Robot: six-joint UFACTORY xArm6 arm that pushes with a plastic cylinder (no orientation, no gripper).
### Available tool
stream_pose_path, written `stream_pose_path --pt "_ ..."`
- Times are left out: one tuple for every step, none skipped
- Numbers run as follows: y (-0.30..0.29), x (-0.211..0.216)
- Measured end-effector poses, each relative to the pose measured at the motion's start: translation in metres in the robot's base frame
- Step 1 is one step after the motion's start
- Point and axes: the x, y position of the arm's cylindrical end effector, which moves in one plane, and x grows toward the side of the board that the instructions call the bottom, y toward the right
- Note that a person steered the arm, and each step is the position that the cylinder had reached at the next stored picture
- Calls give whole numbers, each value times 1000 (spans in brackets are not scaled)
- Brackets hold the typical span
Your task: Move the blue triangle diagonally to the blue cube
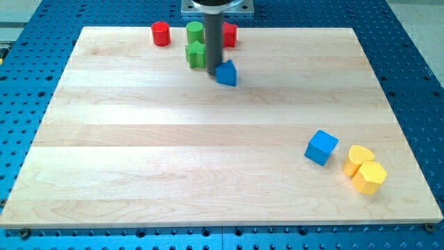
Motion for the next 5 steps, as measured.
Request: stream_pose_path --pt "57 9" --pt "68 53" --pt "53 76" --pt "53 77" --pt "43 64"
